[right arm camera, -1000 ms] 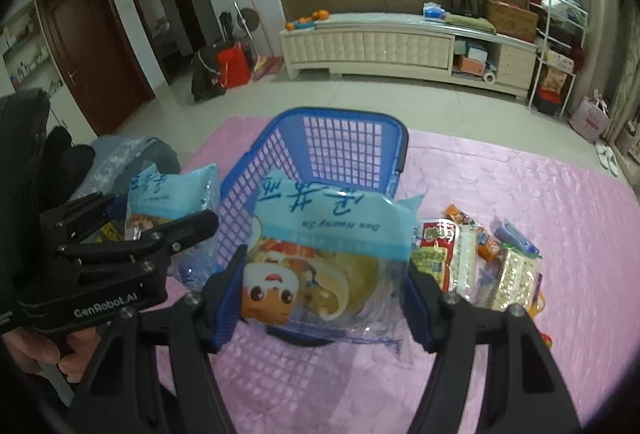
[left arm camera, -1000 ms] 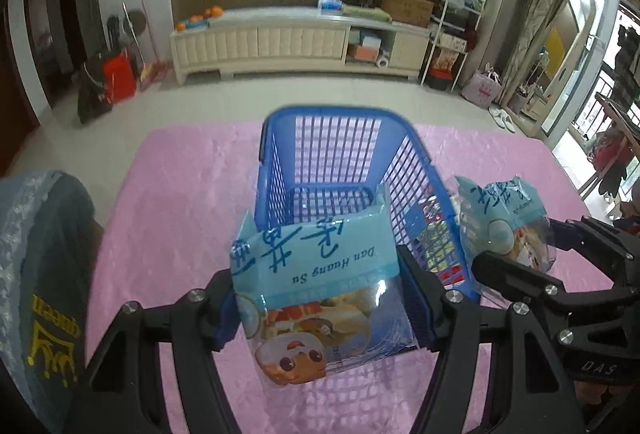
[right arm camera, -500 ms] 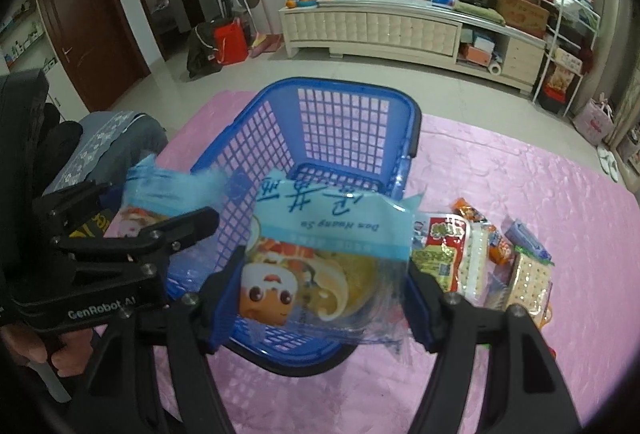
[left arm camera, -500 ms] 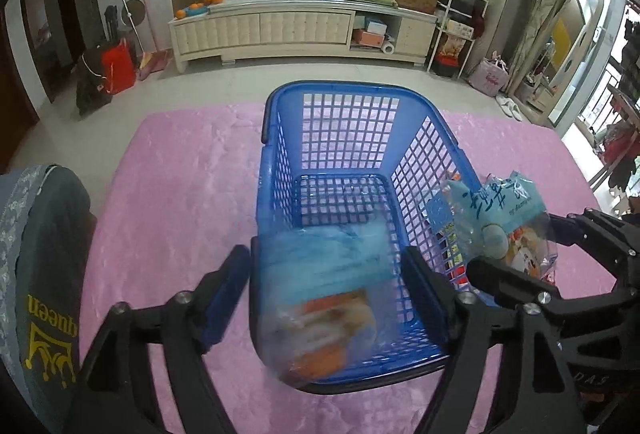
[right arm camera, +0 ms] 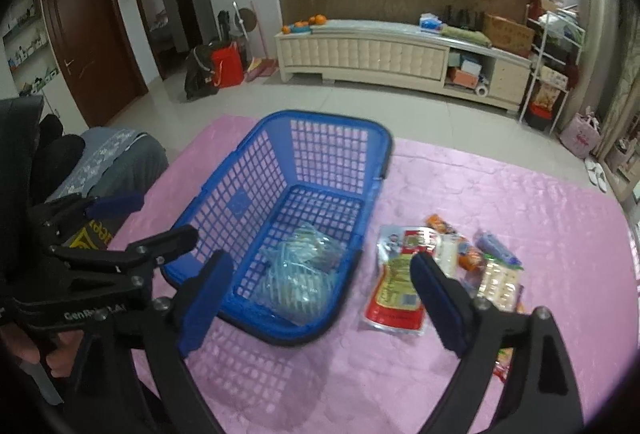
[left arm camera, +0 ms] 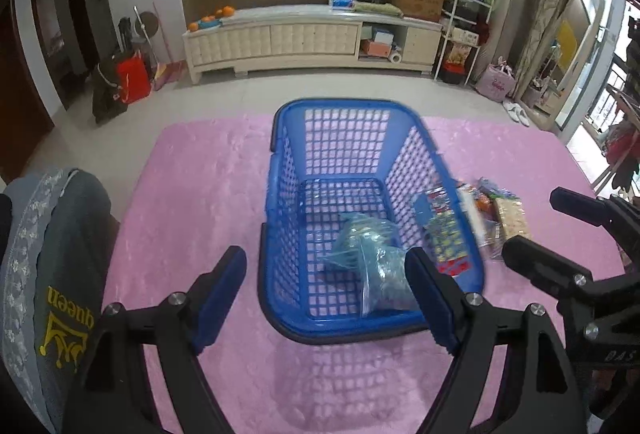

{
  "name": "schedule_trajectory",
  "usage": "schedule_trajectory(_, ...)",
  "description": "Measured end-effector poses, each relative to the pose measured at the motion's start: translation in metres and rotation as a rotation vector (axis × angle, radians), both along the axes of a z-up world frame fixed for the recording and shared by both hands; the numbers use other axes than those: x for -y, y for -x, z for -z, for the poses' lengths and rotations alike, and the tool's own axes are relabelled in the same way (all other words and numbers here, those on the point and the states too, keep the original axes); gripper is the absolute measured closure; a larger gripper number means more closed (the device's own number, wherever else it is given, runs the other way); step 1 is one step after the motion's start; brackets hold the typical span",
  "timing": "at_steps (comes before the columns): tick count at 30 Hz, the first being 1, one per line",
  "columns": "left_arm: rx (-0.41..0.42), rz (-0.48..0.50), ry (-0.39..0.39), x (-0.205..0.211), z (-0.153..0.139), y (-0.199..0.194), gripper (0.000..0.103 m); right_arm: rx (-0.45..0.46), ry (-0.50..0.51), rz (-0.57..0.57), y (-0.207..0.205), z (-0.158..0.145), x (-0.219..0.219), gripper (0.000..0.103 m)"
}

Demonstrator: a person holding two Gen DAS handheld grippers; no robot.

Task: Organize snacks
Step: 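Lower the pastry bag into the basket and open the left gripper, then move the left gripper to the cracker pack and grasp it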

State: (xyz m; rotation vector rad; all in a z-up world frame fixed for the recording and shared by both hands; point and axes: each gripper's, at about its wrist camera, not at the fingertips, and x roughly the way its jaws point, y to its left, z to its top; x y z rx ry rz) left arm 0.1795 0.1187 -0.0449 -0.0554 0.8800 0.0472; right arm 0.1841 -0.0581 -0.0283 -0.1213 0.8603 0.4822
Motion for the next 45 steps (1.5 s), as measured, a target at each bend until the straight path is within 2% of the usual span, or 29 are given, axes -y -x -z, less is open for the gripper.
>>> schedule_trajectory(8,0.047,0.055,0.000,0.051,-0.024,0.009,0.023,0.047,0.006,0.066,0.019,-0.023,0.055,0.010)
schedule_trajectory(13,0.050,0.113,-0.010,0.094,-0.023,0.005,0.023,0.049,-0.005,0.125,0.020,-0.026,0.097,0.010)
schedule_trajectory(18,0.053,0.158,0.009,0.133,-0.016,-0.003,0.020,0.024,-0.001,0.169,0.017,-0.017,0.134,0.010)
schedule_trajectory(23,0.019,0.179,0.038,0.162,0.001,-0.017,0.020,0.000,0.010,0.225,0.013,0.000,0.170,0.010)
schedule_trajectory(30,-0.057,0.218,0.023,0.196,0.029,-0.040,0.020,-0.036,0.021,0.298,0.001,0.025,0.207,0.010)
schedule_trajectory(39,-0.158,0.260,0.014,0.226,0.069,-0.074,0.020,-0.106,0.052,0.321,-0.017,0.061,0.234,0.010)
schedule_trajectory(45,-0.224,0.287,0.056,0.239,0.101,-0.102,0.020,-0.149,0.065,0.340,-0.034,0.085,0.247,0.010)
